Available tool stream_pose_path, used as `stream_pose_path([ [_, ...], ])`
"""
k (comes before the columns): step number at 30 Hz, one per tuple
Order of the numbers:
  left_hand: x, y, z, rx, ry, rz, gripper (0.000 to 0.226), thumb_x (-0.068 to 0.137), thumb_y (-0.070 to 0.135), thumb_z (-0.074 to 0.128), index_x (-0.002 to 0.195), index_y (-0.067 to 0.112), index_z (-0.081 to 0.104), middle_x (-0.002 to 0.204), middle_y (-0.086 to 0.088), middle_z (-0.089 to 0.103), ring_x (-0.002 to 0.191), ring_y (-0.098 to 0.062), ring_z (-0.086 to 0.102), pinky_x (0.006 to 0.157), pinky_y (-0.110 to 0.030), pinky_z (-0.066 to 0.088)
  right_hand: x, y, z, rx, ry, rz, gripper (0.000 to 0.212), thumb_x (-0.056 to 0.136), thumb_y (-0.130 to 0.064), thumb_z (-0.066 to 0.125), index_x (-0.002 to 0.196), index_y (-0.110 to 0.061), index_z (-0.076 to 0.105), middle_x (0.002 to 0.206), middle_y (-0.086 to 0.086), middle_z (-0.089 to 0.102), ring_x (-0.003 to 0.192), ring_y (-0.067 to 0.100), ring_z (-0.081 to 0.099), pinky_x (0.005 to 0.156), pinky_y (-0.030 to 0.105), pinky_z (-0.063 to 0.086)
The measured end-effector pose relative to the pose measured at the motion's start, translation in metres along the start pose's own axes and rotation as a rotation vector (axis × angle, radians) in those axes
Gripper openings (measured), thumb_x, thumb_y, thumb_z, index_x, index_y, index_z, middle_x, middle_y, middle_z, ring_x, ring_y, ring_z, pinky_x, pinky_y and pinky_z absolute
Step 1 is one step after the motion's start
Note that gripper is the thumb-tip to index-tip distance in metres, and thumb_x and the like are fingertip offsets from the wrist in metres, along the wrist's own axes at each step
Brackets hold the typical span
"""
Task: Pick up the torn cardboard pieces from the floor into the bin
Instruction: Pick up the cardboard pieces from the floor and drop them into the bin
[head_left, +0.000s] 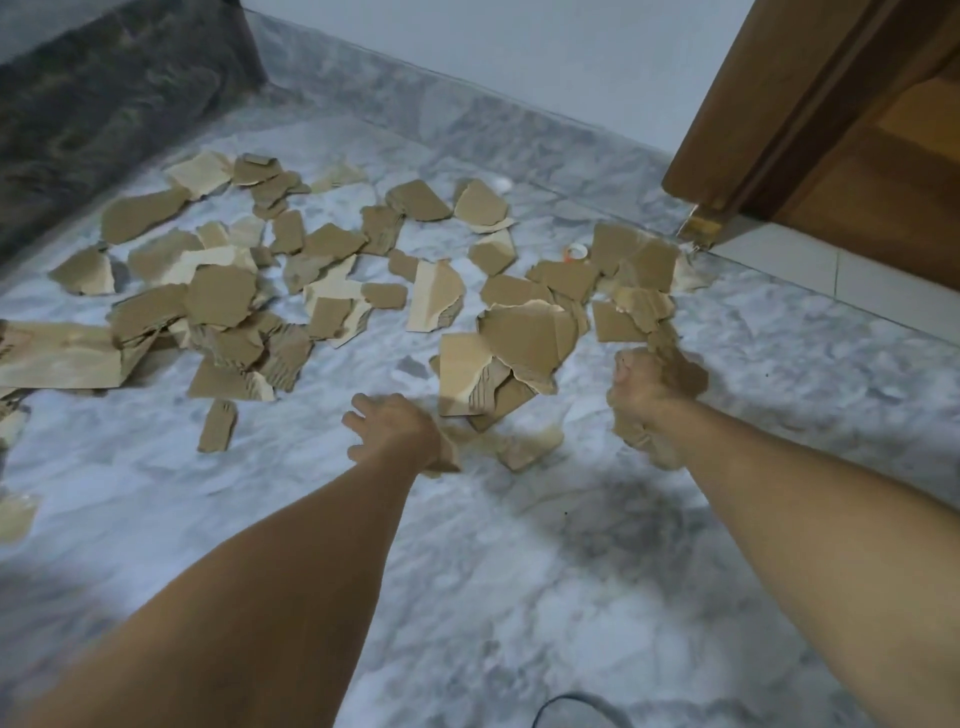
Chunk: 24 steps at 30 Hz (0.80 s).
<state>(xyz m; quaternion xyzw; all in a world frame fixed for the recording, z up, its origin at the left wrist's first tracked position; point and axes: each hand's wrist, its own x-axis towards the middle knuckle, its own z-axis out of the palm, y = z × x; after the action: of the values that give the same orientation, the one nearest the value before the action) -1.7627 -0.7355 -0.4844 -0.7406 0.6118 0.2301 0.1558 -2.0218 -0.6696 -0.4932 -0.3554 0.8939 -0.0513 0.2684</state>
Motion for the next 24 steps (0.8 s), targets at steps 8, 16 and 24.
stream_pose_path([
  [8,0.017,-0.001,-0.003,-0.389,0.058,0.153,0.020,0.096,0.024,0.043,0.109,0.012,0.054,0.103,-0.011,0.061,0.099,-0.031,0.060,0.087,-0.039,0.054,0.001,0.003,0.011,0.192,0.125,0.096,0.033,0.080,0.007,0.064,0.100,-0.017,0.053,0.113,0.011,0.060,0.093,0.023,0.053,0.065,0.017,0.045],
  [16,0.032,0.018,-0.045,-0.703,-0.098,0.267,0.011,0.088,0.005,0.060,0.085,0.013,0.054,0.085,-0.002,0.055,0.089,-0.023,0.055,0.067,-0.028,0.048,0.007,-0.001,-0.014,0.349,0.075,0.093,0.023,0.084,-0.014,0.072,0.103,-0.023,0.065,0.105,0.003,0.069,0.089,0.024,0.064,0.064,0.026,0.051],
  [24,0.047,0.062,-0.037,-0.554,-0.108,0.250,0.024,0.082,0.027,0.069,0.105,0.023,0.065,0.120,-0.007,0.056,0.117,-0.029,0.050,0.098,-0.041,0.049,0.031,0.012,-0.017,0.066,0.132,0.265,0.061,0.085,-0.047,0.063,0.138,-0.020,0.046,0.138,0.016,0.045,0.124,0.041,0.047,0.105,0.048,0.042],
])
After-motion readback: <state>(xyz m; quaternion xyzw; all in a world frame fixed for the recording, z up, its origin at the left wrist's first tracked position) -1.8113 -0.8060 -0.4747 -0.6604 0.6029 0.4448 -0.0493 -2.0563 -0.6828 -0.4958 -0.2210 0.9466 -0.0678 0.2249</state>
